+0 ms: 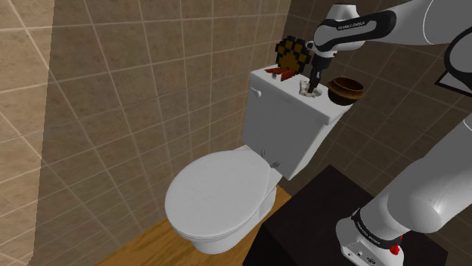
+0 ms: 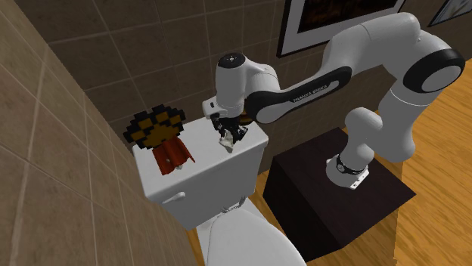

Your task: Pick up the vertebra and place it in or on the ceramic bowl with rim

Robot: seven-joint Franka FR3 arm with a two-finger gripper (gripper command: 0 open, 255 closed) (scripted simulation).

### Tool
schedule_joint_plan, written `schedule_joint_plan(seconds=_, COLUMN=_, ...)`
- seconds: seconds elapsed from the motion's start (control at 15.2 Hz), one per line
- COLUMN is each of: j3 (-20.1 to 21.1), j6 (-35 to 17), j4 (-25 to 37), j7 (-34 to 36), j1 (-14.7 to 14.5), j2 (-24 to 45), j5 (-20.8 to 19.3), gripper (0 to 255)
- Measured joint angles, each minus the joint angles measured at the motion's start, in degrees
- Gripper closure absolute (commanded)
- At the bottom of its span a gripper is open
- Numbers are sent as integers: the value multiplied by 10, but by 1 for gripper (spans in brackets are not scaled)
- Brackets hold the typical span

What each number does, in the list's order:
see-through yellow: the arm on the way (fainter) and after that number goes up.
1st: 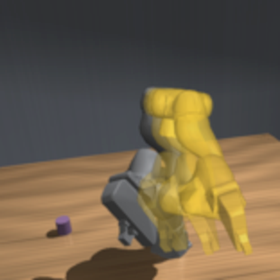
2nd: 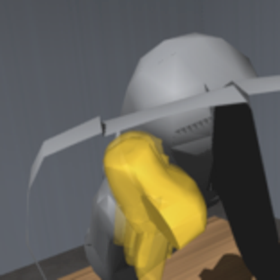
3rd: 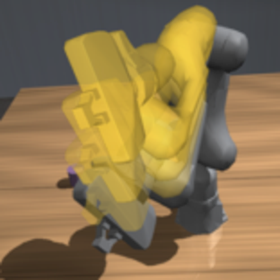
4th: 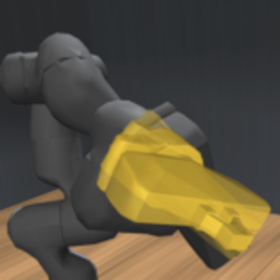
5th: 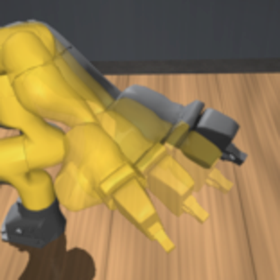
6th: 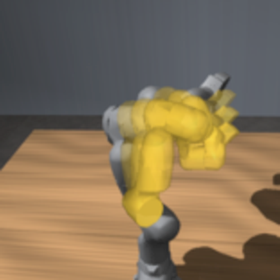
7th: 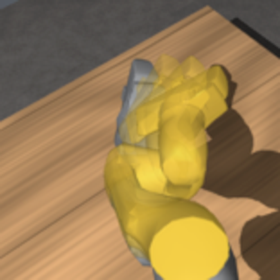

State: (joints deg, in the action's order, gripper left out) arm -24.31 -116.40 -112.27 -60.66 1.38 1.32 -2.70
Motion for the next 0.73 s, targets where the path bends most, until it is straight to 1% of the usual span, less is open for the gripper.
schedule_joint_plan(seconds=0.26, j3=0, j6=21, j4=17, j7=0, j1=0, j2=-4, j5=-1, gripper=255)
schedule_joint_plan(seconds=0.73, j3=1, j6=75, j4=61, j7=1, j1=-2, j2=-15, j5=-5, gripper=255)
